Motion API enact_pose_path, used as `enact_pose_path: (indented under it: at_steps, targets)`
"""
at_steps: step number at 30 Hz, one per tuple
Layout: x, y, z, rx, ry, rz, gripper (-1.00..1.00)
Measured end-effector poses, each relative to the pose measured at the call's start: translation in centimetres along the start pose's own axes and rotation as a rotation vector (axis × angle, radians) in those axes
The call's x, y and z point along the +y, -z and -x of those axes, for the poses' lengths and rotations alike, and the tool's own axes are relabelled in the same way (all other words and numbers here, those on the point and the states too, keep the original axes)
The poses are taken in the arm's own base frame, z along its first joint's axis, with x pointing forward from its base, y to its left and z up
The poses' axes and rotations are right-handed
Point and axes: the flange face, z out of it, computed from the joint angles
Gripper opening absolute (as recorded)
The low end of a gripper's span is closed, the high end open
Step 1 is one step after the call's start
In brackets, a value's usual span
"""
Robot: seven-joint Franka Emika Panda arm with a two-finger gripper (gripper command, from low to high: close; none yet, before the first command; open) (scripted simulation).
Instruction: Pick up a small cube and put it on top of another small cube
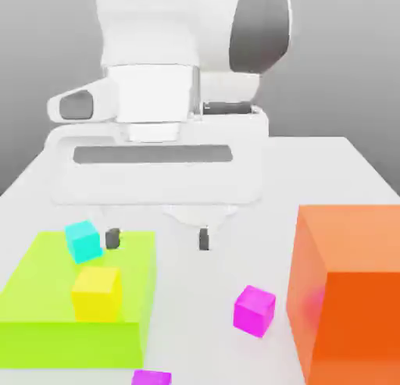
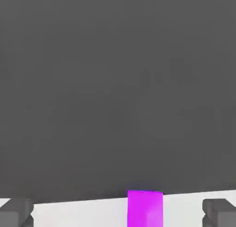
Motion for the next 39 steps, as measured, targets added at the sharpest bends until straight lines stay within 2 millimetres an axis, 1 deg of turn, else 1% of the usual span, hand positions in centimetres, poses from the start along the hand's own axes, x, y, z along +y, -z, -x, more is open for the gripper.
enact_pose_path:
  at_steps: [3,7,9,12,13,18,19,20,21,24,26,31,34,37,39]
  targets:
    - [1.1,-5.4,0.1,-0.044,-0.008,0.060,0.00]
    - [3.4,-12.3,0.6,-0.101,-0.021,0.142,0.00]
    - [4.3,-15.5,1.0,-0.117,-0.024,0.166,0.00]
    - [5.2,-19.9,1.6,-0.122,-0.025,0.174,0.00]
    - [5.4,-20.8,1.7,-0.122,-0.025,0.174,-1.00]
    - [5.4,-20.8,1.7,-0.122,-0.025,0.174,-1.00]
    - [5.5,-21.3,1.8,-0.123,-0.025,0.174,-1.00]
    - [5.4,-20.9,1.7,-0.123,-0.025,0.175,-1.00]
    - [5.2,-19.9,1.6,-0.123,-0.025,0.175,-1.00]
    - [4.6,-16.1,1.1,-0.123,-0.024,0.174,-1.00]
    - [5.1,-13.3,0.4,-0.117,0.017,0.178,-1.00]
    - [7.6,-6.6,-1.0,-0.110,0.151,0.185,-1.00]
    - [9.9,-2.9,-1.7,-0.118,0.220,0.180,-1.00]
    - [12.2,0.3,-1.7,-0.136,0.296,0.166,-1.00]
    - [13.4,1.7,-1.4,-0.151,0.348,0.151,-1.00]
